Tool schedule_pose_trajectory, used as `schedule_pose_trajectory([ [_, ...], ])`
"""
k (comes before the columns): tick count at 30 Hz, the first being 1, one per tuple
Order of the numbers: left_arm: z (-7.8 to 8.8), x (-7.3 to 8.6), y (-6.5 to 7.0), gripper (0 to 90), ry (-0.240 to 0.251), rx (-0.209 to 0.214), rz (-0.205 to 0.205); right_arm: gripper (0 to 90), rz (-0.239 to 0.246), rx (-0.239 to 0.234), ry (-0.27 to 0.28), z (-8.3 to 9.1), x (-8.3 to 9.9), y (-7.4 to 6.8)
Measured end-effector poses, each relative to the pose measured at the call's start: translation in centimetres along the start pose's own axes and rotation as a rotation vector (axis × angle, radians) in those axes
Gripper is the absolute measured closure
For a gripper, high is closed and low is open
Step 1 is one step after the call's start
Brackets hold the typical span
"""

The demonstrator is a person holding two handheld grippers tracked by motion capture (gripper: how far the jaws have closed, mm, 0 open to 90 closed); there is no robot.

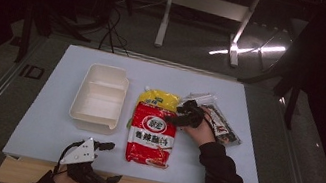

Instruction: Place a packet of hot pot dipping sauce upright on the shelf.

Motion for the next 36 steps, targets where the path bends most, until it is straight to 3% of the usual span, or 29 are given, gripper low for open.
schedule_pose_trajectory([
  [12, -0.1, 0.1, 0.0, 0.7, -0.007, 0.003, 0.003, 29.1, -0.047, -0.032, -0.089, -1.0, 0.4, 0.4],
  [14, -0.1, 0.1, 0.0, 0.7, -0.008, 0.004, 0.005, 34.9, -0.05, -0.037, -0.091, -0.8, 0.3, 0.4],
  [19, -0.1, 0.1, 0.0, 0.7, -0.011, 0.005, 0.005, 62.0, -0.025, -0.034, -0.109, -0.3, 0.1, 0.6],
  [20, -0.1, 0.1, 0.0, 0.7, -0.011, 0.005, 0.005, 62.0, -0.025, -0.034, -0.109, -0.3, 0.1, 0.6],
  [21, -0.2, 0.2, 0.0, 0.7, -0.011, 0.005, 0.005, 72.7, -0.022, -0.02, -0.127, -0.1, 0.1, 0.9],
  [23, -0.2, 0.2, 0.0, 0.7, -0.012, 0.006, 0.005, 77.9, -0.014, -0.013, -0.137, -0.1, 0.1, 1.0],
  [24, -0.2, 0.2, 0.0, 0.7, -0.013, 0.004, 0.004, 85.4, -0.016, -0.008, -0.133, 0.1, 0.1, 1.1],
  [28, -0.2, 0.2, 0.0, 0.7, -0.012, 0.003, 0.005, 87.7, -0.018, -0.016, -0.132, 0.3, 0.0, 1.1],
  [30, -0.2, 0.2, 0.0, 0.7, -0.012, 0.003, 0.003, 88.7, 0.025, -0.006, -0.117, 1.0, -0.5, 0.6],
  [36, -0.3, 0.2, 0.0, 0.7, -0.015, 0.0, -0.001, 88.9, 0.049, -0.007, -0.092, 2.1, -1.3, 0.0],
])
Point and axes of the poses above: each handheld gripper's, and its own axes: z roughly backward along the jaws, x roughly out of its underside, y roughly to its right, the point moved 1 cm from there along -z, roughly forward along the jaws, and after that the axes turned 13 degrees about y, right-handed, at the moved point
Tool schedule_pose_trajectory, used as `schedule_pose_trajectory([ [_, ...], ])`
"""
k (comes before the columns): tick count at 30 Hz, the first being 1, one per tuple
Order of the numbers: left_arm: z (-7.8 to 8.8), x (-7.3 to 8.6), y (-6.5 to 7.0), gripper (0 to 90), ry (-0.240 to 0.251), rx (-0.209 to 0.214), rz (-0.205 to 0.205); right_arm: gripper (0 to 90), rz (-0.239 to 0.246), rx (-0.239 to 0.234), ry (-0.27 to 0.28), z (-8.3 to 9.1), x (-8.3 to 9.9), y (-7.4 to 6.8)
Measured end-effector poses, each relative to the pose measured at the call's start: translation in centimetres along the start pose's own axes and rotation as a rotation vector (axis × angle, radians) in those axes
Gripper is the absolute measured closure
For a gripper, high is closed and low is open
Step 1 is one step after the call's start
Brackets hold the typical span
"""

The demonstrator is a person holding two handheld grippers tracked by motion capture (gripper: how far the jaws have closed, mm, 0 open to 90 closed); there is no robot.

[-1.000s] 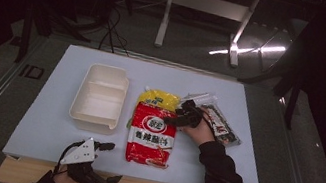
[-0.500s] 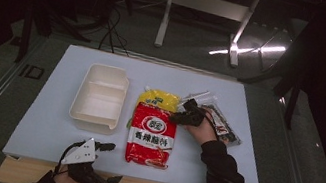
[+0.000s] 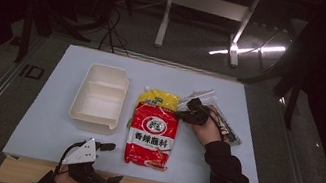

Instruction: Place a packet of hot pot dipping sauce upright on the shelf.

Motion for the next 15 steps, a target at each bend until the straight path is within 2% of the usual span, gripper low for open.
schedule_pose_trajectory([
  [7, -0.1, 0.0, -0.1, 0.7, -0.009, -0.016, -0.003, 89.0, 0.053, 0.001, 0.035, 1.8, -1.1, -1.1],
  [14, 0.1, -0.4, -0.3, 0.7, 0.013, -0.03, -0.012, 89.1, 0.118, -0.001, 0.081, 3.8, -2.3, -2.7],
  [15, 0.1, -0.6, -0.3, 0.7, 0.024, -0.043, -0.015, 89.1, 0.141, -0.003, 0.099, 4.5, -2.7, -3.4],
])
Point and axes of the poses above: each handheld gripper's, and its own axes: z roughly backward along the jaws, x roughly out of its underside, y roughly to its right, the point moved 1 cm from there along -z, roughly forward along the jaws, and after that the axes turned 13 degrees about y, right-handed, at the moved point
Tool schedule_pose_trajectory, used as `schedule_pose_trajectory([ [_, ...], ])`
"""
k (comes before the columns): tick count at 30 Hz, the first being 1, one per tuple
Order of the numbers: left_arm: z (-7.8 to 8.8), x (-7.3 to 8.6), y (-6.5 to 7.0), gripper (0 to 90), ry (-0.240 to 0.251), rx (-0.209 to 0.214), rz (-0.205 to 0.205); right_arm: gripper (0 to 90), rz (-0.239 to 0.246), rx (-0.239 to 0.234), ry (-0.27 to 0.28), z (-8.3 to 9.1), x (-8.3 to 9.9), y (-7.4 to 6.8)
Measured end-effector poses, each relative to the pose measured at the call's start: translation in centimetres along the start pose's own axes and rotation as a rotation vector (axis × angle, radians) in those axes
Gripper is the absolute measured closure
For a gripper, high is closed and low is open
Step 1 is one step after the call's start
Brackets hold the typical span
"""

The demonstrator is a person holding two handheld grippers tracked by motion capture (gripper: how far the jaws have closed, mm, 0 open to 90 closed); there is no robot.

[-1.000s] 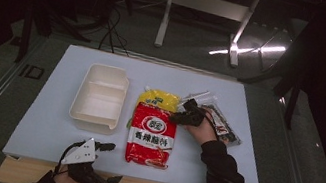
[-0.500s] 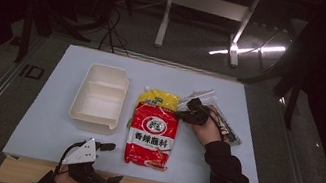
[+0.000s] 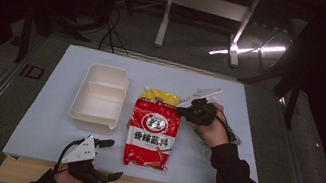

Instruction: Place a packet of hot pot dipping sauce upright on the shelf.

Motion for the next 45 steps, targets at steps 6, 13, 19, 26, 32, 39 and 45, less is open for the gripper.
schedule_pose_trajectory([
  [6, 0.1, -1.0, -0.2, 0.7, -0.014, -0.022, 0.006, 89.1, 0.054, -0.011, 0.044, 1.6, -1.3, -1.6],
  [13, 0.0, -2.2, -0.5, 0.7, -0.055, -0.059, 0.013, 89.1, 0.102, -0.031, 0.099, 3.4, -2.5, -3.7],
  [19, -0.1, -3.1, -1.4, 0.7, -0.069, -0.083, 0.026, 89.1, 0.149, -0.046, 0.141, 5.1, -2.9, -5.6],
  [26, -0.9, -4.0, -2.7, 5.4, -0.076, -0.092, 0.025, 89.1, 0.196, -0.067, 0.174, 6.6, -3.1, -7.4],
  [32, -2.3, -4.6, -3.7, 15.6, -0.089, -0.109, 0.016, 89.1, 0.209, -0.085, 0.192, 7.4, -3.0, -8.2],
  [39, -3.6, -5.6, -4.2, 38.3, -0.099, -0.037, 0.002, 89.1, 0.229, -0.1, 0.207, 7.8, -3.3, -9.0],
  [45, -4.2, -5.8, -3.8, 59.8, -0.084, 0.029, -0.028, 89.1, 0.242, -0.114, 0.218, 8.1, -3.5, -9.8],
])
Point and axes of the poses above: each handheld gripper's, and its own axes: z roughly backward along the jaws, x roughly out of its underside, y roughly to its right, the point moved 1 cm from there along -z, roughly forward along the jaws, and after that the axes turned 13 degrees about y, right-handed, at the moved point
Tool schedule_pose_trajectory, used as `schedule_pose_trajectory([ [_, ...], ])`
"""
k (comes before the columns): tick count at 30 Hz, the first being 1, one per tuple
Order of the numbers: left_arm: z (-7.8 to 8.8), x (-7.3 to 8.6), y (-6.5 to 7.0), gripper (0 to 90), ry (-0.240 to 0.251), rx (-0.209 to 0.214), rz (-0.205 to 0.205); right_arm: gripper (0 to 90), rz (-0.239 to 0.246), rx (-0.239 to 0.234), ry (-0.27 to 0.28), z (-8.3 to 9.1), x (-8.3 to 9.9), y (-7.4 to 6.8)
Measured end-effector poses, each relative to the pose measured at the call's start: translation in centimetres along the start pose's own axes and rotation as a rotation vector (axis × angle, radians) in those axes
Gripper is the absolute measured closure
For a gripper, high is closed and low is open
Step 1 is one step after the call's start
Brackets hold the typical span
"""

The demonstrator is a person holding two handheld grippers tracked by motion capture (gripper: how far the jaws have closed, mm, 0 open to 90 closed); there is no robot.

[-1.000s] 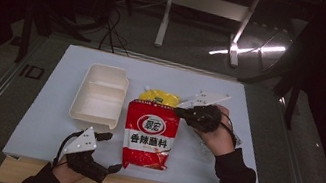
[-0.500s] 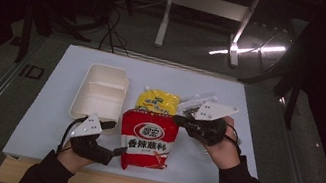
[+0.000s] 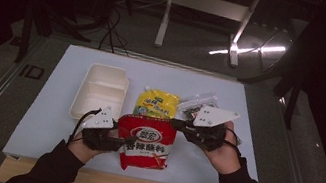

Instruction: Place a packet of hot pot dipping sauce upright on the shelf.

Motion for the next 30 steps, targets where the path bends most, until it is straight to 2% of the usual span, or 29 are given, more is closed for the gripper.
schedule_pose_trajectory([
  [2, 0.0, 0.0, 0.1, 66.9, 0.002, 0.013, -0.007, 89.1, 0.001, -0.001, 0.001, 0.0, -0.1, -0.1],
  [4, 0.0, -0.2, 0.2, 66.9, 0.015, 0.023, -0.022, 89.0, 0.002, -0.004, 0.001, 0.0, -0.1, -0.1],
  [5, 0.0, -0.3, 0.3, 75.8, 0.018, 0.027, -0.028, 89.0, 0.004, -0.002, 0.001, 0.0, -0.1, -0.2],
  [9, 0.0, -0.4, 0.3, 90.0, 0.02, 0.043, -0.016, 89.0, 0.006, 0.001, -0.001, 0.1, -0.1, -0.2],
  [15, 0.3, -0.9, 0.8, 90.0, 0.014, 0.06, -0.045, 88.9, 0.01, 0.003, 0.001, 0.3, -0.3, -0.1],
  [19, 0.7, -1.5, 0.8, 90.0, 0.037, 0.091, -0.032, 88.2, 0.007, -0.006, 0.026, 0.6, -0.6, -0.1],
  [21, 0.8, -1.7, 1.0, 90.0, 0.036, 0.095, -0.053, 86.7, 0.015, -0.001, 0.032, 0.7, -0.7, -0.2],
  [25, 1.0, -2.3, 1.3, 90.0, 0.047, 0.102, -0.067, 75.5, -0.028, -0.032, 0.051, 0.7, -0.5, 0.3],
  [26, 1.1, -2.4, 1.2, 90.0, 0.054, 0.103, -0.06, 71.6, -0.036, -0.04, 0.047, 0.6, -0.3, 0.3],
  [28, 1.2, -2.7, 1.3, 90.0, 0.059, 0.104, -0.072, 67.3, -0.041, -0.061, 0.027, 0.3, 0.0, 0.3],
  [30, 1.3, -2.8, 1.4, 90.0, 0.06, 0.107, -0.082, 66.1, -0.045, -0.075, 0.01, 0.1, 0.3, 0.1],
])
Point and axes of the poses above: each handheld gripper's, and its own axes: z roughly backward along the jaws, x roughly out of its underside, y roughly to its right, the point moved 1 cm from there along -z, roughly forward along the jaws, and after that the axes turned 13 degrees about y, right-handed, at the moved point
